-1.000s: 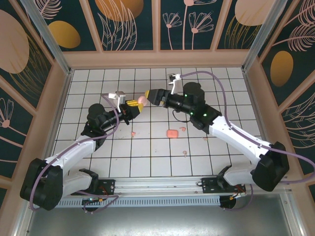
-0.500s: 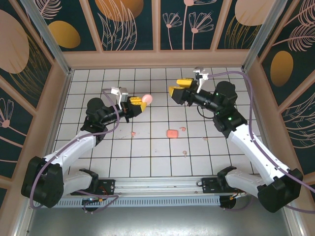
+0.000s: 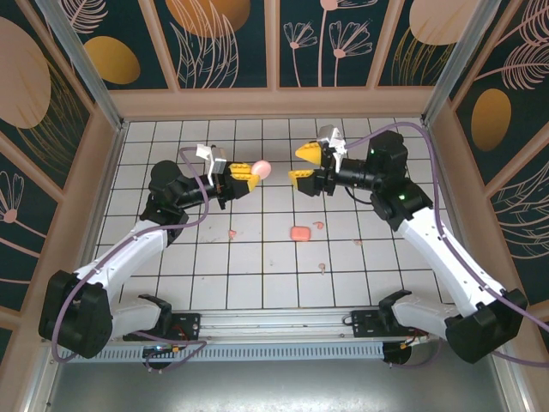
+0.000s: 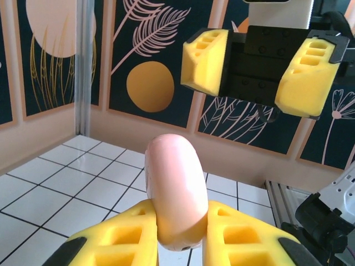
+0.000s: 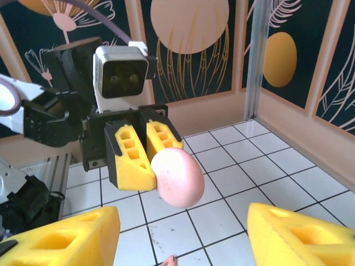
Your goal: Insert wireless bluetooth earbuds into charging case
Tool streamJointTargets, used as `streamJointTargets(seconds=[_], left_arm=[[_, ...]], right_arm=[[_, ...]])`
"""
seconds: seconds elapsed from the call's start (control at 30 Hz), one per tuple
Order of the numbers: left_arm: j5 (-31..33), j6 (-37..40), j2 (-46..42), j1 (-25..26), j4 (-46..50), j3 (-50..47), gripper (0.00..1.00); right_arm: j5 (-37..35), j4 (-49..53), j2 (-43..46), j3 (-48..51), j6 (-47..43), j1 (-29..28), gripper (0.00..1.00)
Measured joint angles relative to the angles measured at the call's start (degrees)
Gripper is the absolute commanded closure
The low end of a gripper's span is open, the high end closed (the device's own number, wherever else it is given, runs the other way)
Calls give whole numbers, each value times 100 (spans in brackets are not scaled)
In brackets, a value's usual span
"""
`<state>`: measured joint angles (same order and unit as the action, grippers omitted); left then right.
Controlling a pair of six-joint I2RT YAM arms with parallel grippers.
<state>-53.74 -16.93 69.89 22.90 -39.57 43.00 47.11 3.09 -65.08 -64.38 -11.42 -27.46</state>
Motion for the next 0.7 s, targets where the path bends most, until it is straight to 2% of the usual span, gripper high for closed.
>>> streamJointTargets(seconds=[0.33, 0.7], left_arm=[[-155, 168, -61, 48, 83, 33, 82], [-284, 190, -107, 81, 83, 74, 82]], right_arm=[[586, 1023, -514, -686, -1226, 0, 41], [1080, 1506, -1049, -1113, -1738, -81, 42]])
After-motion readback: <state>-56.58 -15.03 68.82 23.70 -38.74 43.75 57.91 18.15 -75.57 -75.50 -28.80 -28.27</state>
